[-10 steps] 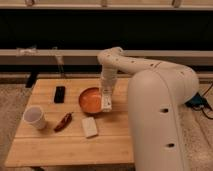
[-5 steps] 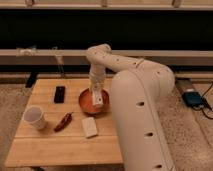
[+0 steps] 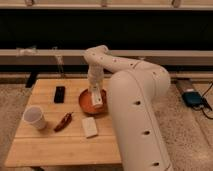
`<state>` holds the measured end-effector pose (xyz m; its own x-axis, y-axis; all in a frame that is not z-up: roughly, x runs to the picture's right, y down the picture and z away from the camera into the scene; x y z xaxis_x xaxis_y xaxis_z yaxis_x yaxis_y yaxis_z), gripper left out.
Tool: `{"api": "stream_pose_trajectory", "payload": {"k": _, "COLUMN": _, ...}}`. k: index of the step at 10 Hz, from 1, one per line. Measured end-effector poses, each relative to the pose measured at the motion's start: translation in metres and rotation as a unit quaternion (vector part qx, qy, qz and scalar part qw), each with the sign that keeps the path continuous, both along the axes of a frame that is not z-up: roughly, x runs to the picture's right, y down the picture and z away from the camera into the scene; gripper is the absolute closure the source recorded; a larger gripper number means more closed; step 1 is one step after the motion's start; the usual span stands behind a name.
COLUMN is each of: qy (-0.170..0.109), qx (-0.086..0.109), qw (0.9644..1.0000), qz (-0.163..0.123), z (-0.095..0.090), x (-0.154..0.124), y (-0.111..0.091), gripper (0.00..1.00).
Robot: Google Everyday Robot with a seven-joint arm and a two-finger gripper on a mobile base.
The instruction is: Place the bottle in the ceramic bowl
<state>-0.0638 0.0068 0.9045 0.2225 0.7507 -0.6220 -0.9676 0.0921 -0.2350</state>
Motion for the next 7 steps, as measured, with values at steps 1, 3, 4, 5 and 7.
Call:
{"api": "stream_pose_trajectory", "payload": {"k": 1, "qy": -0.002, "qx": 0.000, "qw": 1.0000, "qz": -0.001, "z": -0.001, "x": -0.001, "y": 0.002, "gripper": 0.20}}
{"api": "stream_pose_trajectory", "payload": {"k": 3, "qy": -0.009, "qx": 0.003, "qw": 1.0000, "qz": -0.001, "z": -0.005, "x": 0.000, "y": 0.006, "gripper": 0.20}}
{"api": "stream_pose_trajectory", "payload": {"k": 4, "qy": -0.015, "qx": 0.008, "qw": 0.9999, "qz": -0.002, "z": -0.010, "x": -0.001, "y": 0.005, "gripper": 0.20}}
{"api": "stream_pose_trajectory", "payload": {"k": 5, "qy": -0.020, "qx": 0.013, "qw": 0.9997, "qz": -0.002, "z": -0.016, "x": -0.002, "y": 0.002, "gripper": 0.20}}
{"api": "stream_pose_trajectory", "payload": {"k": 7, "qy": -0.020, "qx": 0.027, "qw": 0.9994, "qz": -0.009, "z": -0.032, "x": 0.001, "y": -0.010, "gripper": 0.20}}
